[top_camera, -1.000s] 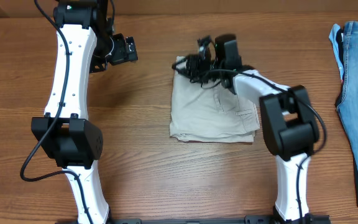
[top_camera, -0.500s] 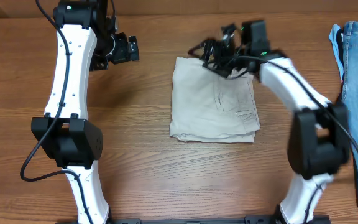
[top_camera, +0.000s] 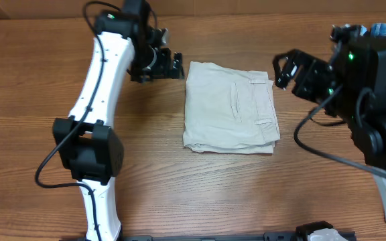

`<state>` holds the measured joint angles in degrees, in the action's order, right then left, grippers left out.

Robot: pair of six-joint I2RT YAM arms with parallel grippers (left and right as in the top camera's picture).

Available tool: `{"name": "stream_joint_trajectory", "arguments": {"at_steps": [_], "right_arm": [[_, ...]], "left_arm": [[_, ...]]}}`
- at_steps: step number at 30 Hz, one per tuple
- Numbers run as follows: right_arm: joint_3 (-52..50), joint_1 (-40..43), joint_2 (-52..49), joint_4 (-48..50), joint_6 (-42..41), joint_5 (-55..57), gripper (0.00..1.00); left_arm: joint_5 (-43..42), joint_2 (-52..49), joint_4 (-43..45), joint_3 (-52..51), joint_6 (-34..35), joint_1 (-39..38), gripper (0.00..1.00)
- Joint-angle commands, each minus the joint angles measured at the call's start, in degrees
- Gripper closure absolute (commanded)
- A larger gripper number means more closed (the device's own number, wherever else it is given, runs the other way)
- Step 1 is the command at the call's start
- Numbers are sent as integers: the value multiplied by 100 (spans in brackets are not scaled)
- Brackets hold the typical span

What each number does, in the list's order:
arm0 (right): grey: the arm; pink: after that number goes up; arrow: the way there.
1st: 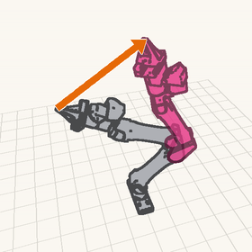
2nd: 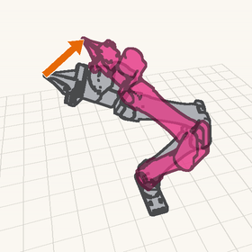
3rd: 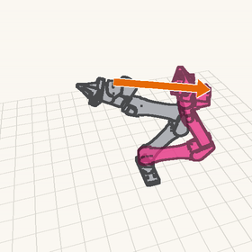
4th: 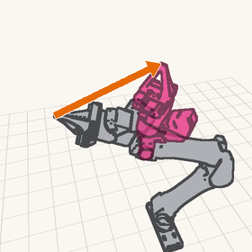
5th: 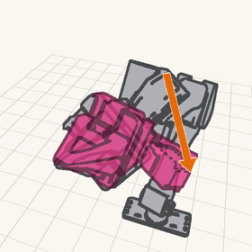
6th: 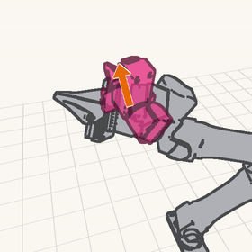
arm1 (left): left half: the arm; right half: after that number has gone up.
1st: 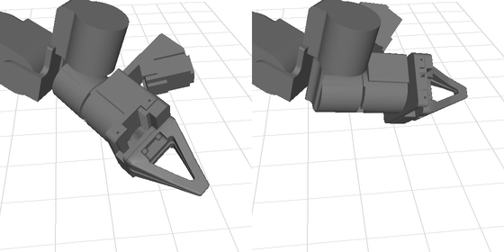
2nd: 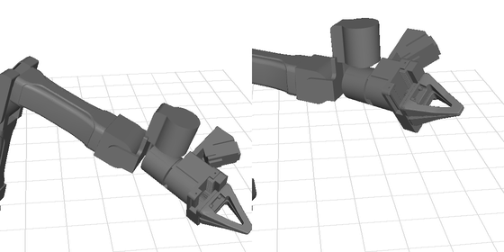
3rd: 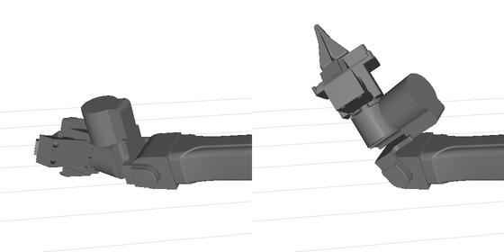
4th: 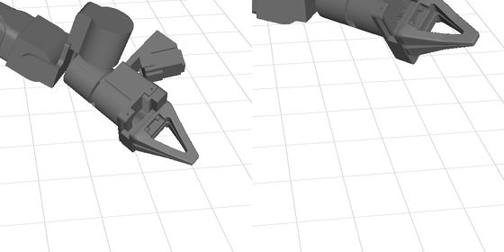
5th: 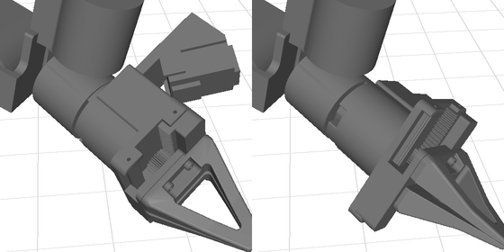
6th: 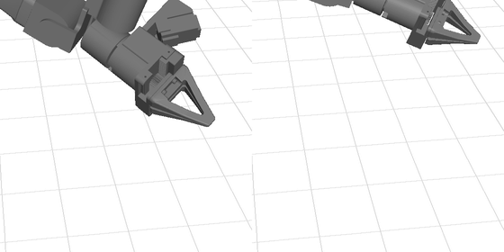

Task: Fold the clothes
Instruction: 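Grasp the folded trousers' left edge with the left gripper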

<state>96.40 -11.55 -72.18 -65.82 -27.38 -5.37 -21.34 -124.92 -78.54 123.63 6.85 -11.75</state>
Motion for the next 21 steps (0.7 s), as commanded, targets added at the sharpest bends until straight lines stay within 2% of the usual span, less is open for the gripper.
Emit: {"name": "stream_joint_trajectory", "arguments": {"at_steps": [1, 8, 17, 21], "right_arm": [[-15, 11, 240, -317, 70, 535, 0], [-46, 11, 136, -911, 216, 533, 0], [-46, 11, 42, -1088, 210, 529, 0], [-48, 11, 42, -1154, 188, 522, 0]], "left_arm": [[-129, 52, 621, -925, 533, -337, 0], [-446, 52, 1600, -1941, 385, -520, 0], [-492, 52, 2487, -2793, 275, -538, 0], [-999, 52, 3036, -3250, 282, -551, 0]]}}
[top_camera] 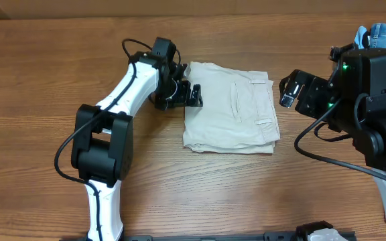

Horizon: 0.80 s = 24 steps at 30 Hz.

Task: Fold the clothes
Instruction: 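Grasp the folded trousers' left edge with the left gripper, then drag the folded trousers to the upper-left table corner with left gripper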

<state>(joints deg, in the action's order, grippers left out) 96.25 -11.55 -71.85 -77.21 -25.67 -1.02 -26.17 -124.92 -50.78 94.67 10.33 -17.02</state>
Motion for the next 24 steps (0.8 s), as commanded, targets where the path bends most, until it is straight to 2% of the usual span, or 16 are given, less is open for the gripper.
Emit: {"name": "stream_joint_trajectory", "arguments": {"at_steps": [1, 4, 10, 12, 14, 16, 20, 22, 23, 24], "right_arm": [[-39, 11, 9, -24, 17, 68, 0], [-50, 11, 4, -26, 20, 4, 0], [-118, 11, -7, -24, 20, 7, 0], [-149, 11, -20, -15, 20, 4, 0], [-166, 11, -37, -9, 20, 4, 0], [-199, 11, -46, -7, 22, 7, 0], [-208, 11, -76, -9, 22, 7, 0], [-208, 11, -94, -13, 22, 7, 0], [-208, 11, -94, -15, 24, 7, 0], [-208, 11, -94, -17, 24, 9, 0]], "left_arm": [[-616, 52, 378, -439, -28, -24, 0], [-669, 52, 754, -708, 245, -48, 0], [-791, 52, 1117, -916, 328, -136, 0], [-800, 52, 1167, -916, 404, -179, 4], [-800, 52, 1204, -916, 470, -240, 18], [-782, 52, 1255, -918, 474, -306, 39], [-765, 52, 1388, -918, 516, -365, 67], [-643, 52, 1460, -918, 673, -363, 88], [-577, 52, 1495, -918, 758, -352, 95], [-516, 52, 1543, -918, 831, -334, 96]]}}
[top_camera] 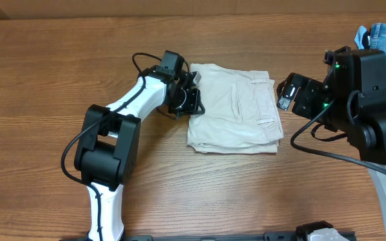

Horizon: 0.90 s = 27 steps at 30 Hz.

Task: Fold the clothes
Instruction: 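Drag the folded trousers to the upper-left table corner with left gripper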

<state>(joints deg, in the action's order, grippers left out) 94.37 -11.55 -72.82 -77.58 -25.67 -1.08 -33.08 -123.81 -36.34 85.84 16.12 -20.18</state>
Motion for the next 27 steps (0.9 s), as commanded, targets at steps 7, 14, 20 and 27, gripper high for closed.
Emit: {"name": "stream_joint_trajectory", "arguments": {"at_steps": [7, 14, 20, 27], "right_arm": [[-24, 11, 2, -79, 44, 20, 0], [-24, 11, 2, -120, 44, 22, 0], [-24, 11, 2, -122, 46, 109, 0], [-24, 11, 2, -120, 46, 129, 0]], "left_arm": [[463, -59, 501, -35, 925, 468, 96], [977, -59, 531, -35, 1139, 1644, 96], [1021, -59, 649, -33, 1213, 2765, 96], [1045, -59, 1152, -33, 1635, 3967, 96]]}}
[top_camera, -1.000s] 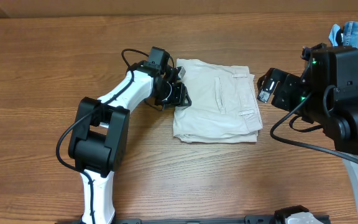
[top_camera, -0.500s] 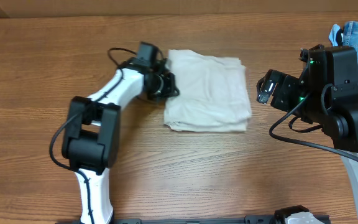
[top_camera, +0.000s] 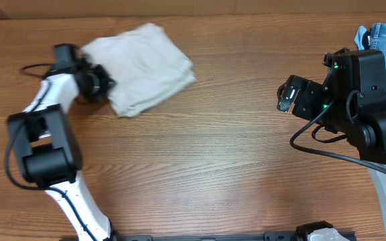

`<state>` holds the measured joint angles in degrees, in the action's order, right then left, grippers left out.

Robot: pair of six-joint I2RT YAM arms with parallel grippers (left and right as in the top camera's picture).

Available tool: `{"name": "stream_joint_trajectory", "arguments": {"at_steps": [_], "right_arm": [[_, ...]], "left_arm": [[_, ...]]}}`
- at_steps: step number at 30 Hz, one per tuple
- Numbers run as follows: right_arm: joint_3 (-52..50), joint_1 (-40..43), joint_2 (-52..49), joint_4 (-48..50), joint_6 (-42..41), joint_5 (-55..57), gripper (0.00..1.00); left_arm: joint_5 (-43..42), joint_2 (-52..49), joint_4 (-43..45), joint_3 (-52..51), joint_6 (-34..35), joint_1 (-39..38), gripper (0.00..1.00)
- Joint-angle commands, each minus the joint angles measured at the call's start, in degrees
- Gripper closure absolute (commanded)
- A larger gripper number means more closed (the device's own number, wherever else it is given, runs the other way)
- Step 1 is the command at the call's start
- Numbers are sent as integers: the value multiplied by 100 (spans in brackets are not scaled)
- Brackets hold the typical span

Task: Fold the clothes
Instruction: 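Drag the folded trousers to the upper-left table corner with left gripper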

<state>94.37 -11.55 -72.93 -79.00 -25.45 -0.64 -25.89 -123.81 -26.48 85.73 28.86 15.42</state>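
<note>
A folded beige garment (top_camera: 146,63) lies skewed at the table's far left, one corner pointing right. My left gripper (top_camera: 106,86) is at the garment's left edge and looks shut on the cloth there, though the fingertips are partly hidden by fabric. At the right side of the table my right gripper (top_camera: 287,95) hovers well away from the beige garment, open and holding nothing.
A blue denim garment (top_camera: 382,35) lies at the far right corner, partly behind the right arm. A small white object (top_camera: 324,235) shows at the table's front edge. The wooden table top (top_camera: 220,154) stretches between the two arms.
The folded beige garment has gone from the table's middle to the far left, turned askew, with my left gripper at its left edge. The right arm has hardly moved.
The folded beige garment lay in the middle, with my left gripper just off its upper left corner. The gripper then stood at the left edge, then was on that edge as the pile shifted slightly. Now the garment sits far left with the gripper.
</note>
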Motion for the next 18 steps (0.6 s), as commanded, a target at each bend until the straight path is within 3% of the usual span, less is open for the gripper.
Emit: {"name": "stream_joint_trajectory", "arguments": {"at_steps": [1, 9, 18], "right_arm": [[-24, 11, 13, 22, 24, 85, 0], [-24, 9, 13, -63, 20, 81, 0], [-24, 11, -2, -109, 20, 79, 0]], "left_arm": [[420, -59, 260, -22, 520, 555, 96], [1174, -59, 892, -22, 1978, 1340, 96], [1812, -59, 1329, -22, 2885, 1401, 96]]}}
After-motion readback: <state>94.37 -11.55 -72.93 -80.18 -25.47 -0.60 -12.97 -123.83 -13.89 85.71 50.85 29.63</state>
